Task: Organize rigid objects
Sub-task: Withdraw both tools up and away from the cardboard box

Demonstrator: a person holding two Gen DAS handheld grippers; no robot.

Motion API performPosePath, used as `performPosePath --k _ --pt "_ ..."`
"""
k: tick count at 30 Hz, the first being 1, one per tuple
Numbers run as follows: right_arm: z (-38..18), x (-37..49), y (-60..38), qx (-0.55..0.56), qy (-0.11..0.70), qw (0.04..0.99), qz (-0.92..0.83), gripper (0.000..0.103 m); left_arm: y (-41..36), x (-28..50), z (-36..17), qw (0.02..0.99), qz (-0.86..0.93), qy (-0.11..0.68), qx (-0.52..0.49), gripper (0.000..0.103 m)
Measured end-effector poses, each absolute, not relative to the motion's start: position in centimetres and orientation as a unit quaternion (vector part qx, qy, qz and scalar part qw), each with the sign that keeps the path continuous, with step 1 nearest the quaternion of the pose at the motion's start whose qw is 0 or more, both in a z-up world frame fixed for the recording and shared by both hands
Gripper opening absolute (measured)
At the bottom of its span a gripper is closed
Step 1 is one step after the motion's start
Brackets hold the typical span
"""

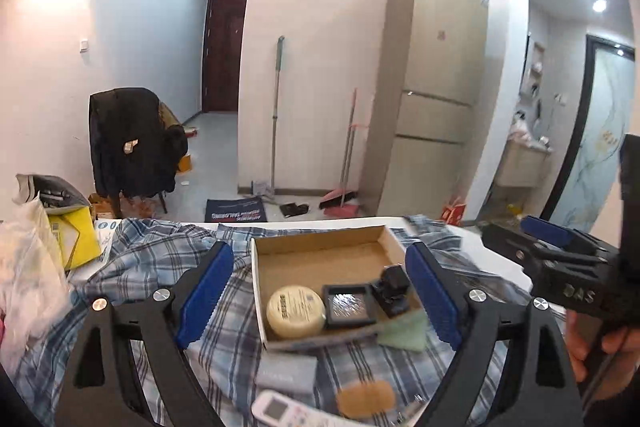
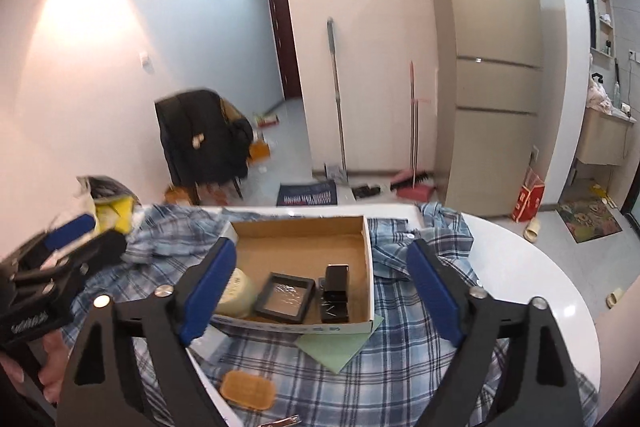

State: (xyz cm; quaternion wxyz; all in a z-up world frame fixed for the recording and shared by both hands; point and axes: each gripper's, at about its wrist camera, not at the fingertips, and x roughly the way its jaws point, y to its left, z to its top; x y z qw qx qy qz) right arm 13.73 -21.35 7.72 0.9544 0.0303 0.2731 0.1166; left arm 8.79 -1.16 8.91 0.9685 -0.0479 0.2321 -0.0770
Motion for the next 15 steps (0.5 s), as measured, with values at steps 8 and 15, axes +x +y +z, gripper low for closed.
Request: performPosePath --k 8,15 --pt "4.6 10.5 -21.7 0.045 0.263 0.955 0.132 0.103 -1.0 3.3 7.8 0.982 -0.078 0.172 0.003 0.103" --pt "1.1 11.9 -21.1 -0.002 0.309 0.944 0.116 0.103 0.0 2.9 4.2 0.986 -0.050 0.160 -0.003 0.103"
